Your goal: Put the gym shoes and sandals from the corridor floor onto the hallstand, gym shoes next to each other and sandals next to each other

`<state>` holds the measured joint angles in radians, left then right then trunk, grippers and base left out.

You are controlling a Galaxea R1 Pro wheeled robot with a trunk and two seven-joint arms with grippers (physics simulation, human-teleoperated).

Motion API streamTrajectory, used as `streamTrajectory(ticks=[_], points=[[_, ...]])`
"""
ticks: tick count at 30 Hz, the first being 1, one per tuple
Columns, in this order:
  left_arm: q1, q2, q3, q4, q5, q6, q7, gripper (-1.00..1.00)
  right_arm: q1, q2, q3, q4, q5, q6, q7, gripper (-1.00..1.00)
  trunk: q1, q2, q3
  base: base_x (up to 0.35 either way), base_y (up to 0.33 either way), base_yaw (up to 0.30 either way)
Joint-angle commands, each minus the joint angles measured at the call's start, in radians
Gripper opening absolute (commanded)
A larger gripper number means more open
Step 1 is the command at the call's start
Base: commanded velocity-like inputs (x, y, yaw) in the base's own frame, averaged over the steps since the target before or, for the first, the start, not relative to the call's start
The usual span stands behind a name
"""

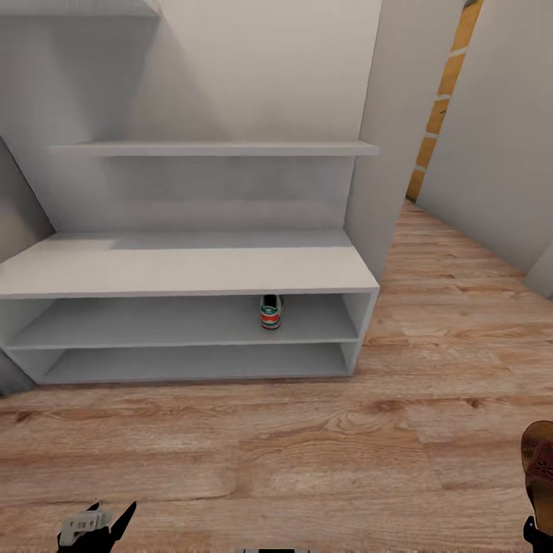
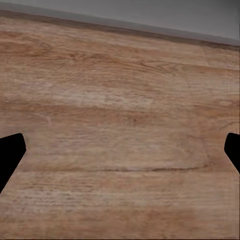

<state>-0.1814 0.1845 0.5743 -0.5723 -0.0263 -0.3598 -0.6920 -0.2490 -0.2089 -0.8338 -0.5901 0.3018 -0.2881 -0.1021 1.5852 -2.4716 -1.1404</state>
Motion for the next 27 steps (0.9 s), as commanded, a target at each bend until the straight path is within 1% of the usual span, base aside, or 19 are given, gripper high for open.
streamTrajectory(ticks=[1,27], points=[[-0.001,0.000,0.005,0.002,-0.003,-0.004,-0.006,1.00,-0.001,0.000,-0.004,0.001,0.008,-0.003,-0.002,-1.00,-0.001,0.000,-0.001,-0.190,0.278,0.000],[-0.001,0.000,0.005,0.002,-0.001,-0.002,-0.006,1.00,-0.001,0.000,-0.004,0.001,0.007,-0.003,-0.002,-1.00,-0.001,0.000,-0.001,-0.182,0.279,0.000]])
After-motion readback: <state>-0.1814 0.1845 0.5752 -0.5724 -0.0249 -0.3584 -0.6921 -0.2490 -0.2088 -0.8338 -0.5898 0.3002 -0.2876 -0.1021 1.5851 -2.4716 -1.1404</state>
